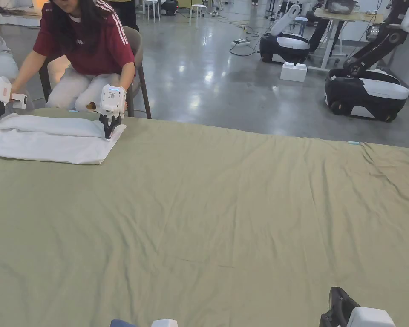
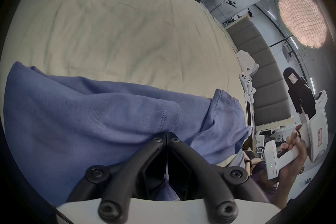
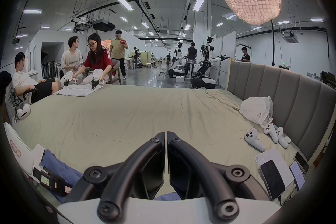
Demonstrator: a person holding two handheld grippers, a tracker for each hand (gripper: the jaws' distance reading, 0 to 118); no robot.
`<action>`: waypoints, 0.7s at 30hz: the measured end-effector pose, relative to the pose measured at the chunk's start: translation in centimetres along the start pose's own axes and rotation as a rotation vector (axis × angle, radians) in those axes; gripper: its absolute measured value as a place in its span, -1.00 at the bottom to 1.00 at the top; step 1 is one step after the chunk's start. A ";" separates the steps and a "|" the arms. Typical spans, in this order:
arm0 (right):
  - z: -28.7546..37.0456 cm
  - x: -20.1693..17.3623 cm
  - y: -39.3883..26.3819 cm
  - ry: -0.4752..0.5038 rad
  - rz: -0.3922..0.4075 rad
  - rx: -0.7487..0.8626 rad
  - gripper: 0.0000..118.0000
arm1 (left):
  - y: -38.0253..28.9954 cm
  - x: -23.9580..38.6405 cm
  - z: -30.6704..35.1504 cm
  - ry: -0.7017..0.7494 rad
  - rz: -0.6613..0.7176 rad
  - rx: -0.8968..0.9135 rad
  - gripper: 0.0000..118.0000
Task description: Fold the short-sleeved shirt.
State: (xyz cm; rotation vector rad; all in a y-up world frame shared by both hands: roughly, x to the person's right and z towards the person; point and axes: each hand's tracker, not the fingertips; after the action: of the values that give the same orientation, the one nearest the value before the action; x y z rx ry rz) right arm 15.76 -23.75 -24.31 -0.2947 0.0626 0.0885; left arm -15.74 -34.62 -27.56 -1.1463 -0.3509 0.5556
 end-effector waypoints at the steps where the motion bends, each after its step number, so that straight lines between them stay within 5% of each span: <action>1: 0.0 0.0 0.0 0.002 0.002 0.000 -0.99 | 0.0 -0.2 0.2 -0.009 -0.004 0.004 -0.97; 5: -0.1 -0.3 0.1 0.009 0.002 -0.001 -0.99 | 0.1 -0.3 2.5 -0.016 0.003 0.020 -0.92; 12: 0.0 -0.9 1.1 0.032 0.008 0.039 -0.99 | 2.3 -6.1 11.8 -0.001 -0.011 0.179 0.10; 16: -0.1 -0.9 1.7 0.035 -0.008 0.059 -0.99 | 3.0 -11.9 13.9 0.047 0.038 0.201 0.17; 21: -0.2 -0.6 1.8 0.026 -0.022 0.060 -0.99 | 2.3 -16.9 11.7 -0.083 0.170 0.093 0.17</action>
State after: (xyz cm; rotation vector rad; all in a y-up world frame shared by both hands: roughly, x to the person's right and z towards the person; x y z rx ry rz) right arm 14.93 -22.12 -24.94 -0.2369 0.0874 0.0608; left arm -36.25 -34.92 -24.95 -1.0713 -0.2974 0.7626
